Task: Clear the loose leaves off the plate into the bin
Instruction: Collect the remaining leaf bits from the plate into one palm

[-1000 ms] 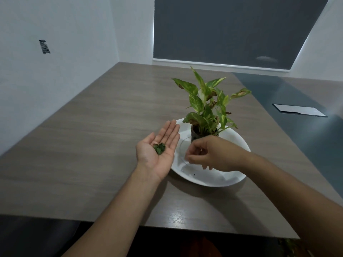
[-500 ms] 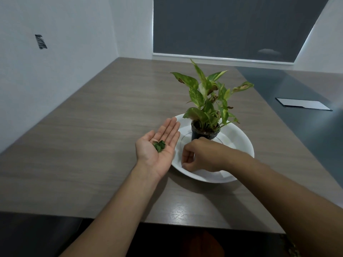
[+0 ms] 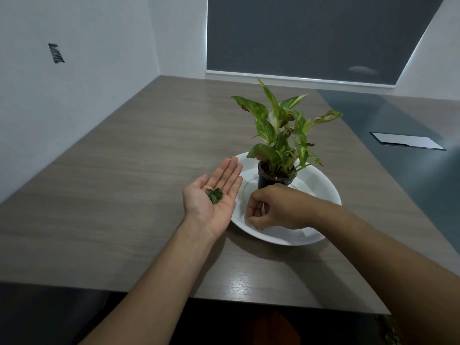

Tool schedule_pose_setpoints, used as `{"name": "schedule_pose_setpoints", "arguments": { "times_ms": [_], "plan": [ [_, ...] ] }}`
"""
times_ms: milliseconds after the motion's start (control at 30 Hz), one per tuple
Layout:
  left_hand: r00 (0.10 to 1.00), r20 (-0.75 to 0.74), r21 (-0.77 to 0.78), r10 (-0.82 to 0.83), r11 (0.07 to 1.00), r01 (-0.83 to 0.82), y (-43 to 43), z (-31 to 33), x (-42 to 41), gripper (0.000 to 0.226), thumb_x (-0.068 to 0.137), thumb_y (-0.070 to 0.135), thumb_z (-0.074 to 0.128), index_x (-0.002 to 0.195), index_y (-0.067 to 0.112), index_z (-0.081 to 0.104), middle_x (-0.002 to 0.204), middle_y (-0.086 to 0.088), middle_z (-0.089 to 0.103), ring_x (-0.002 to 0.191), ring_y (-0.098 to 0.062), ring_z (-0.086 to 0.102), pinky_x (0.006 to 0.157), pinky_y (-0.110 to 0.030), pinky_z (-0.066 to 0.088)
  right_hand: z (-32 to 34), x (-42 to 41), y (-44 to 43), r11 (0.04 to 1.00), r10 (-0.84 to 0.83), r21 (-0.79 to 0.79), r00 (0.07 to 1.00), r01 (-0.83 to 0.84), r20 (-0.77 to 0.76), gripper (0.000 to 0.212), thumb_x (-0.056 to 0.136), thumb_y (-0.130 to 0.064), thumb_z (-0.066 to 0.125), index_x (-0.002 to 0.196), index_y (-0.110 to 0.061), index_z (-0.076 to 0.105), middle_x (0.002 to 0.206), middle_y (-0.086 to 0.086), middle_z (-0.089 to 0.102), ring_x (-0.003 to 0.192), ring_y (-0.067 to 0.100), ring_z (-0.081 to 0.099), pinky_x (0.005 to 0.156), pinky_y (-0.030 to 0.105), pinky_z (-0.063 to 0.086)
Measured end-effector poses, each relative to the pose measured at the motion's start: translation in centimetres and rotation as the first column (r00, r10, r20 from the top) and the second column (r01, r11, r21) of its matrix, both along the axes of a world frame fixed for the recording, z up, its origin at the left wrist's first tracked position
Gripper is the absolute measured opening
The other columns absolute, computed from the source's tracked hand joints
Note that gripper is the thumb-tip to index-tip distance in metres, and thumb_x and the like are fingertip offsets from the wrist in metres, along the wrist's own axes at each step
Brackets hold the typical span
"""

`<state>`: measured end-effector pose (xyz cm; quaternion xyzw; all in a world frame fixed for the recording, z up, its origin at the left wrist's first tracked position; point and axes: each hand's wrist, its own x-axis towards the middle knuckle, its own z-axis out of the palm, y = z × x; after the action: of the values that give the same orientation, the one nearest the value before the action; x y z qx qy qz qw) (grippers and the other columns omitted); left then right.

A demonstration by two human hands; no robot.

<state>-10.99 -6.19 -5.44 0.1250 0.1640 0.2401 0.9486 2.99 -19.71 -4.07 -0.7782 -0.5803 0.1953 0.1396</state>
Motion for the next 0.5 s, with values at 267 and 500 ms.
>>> {"name": "schedule_pose_setpoints", "arguments": {
  "times_ms": [267,500],
  "plan": [
    [1.000,-0.013,0.010,0.004,1.000,-0.004,0.0,-0.1,0.0,0.060,0.112,0.026,0.022,0.138,-0.009,0.063,0.133,-0.026,0.073,0.135,-0.038,0.065,0.126,-0.047,0.039,-0.1,-0.7,1.2,0.998,0.051,-0.032,0.993,-0.048,0.105,0.005,0.089,-0.031,0.078,0.088,-0.028,0.073,0.079,-0.009,0.077,0.073,0.009,0.072,0.068,0.023,0.060],
    [1.000,-0.017,0.013,0.006,1.000,-0.006,-0.1,-0.1,0.0,0.059,0.111,0.025,0.023,0.138,-0.009,0.063,0.133,-0.026,0.074,0.135,-0.038,0.065,0.126,-0.047,0.039,0.1,-0.4,0.6,1.000,0.013,-0.022,1.000,-0.013,0.003,0.005,0.089,-0.029,0.079,0.087,-0.024,0.076,0.078,-0.006,0.079,0.075,0.012,0.073,0.071,0.029,0.062]
  ]
}}
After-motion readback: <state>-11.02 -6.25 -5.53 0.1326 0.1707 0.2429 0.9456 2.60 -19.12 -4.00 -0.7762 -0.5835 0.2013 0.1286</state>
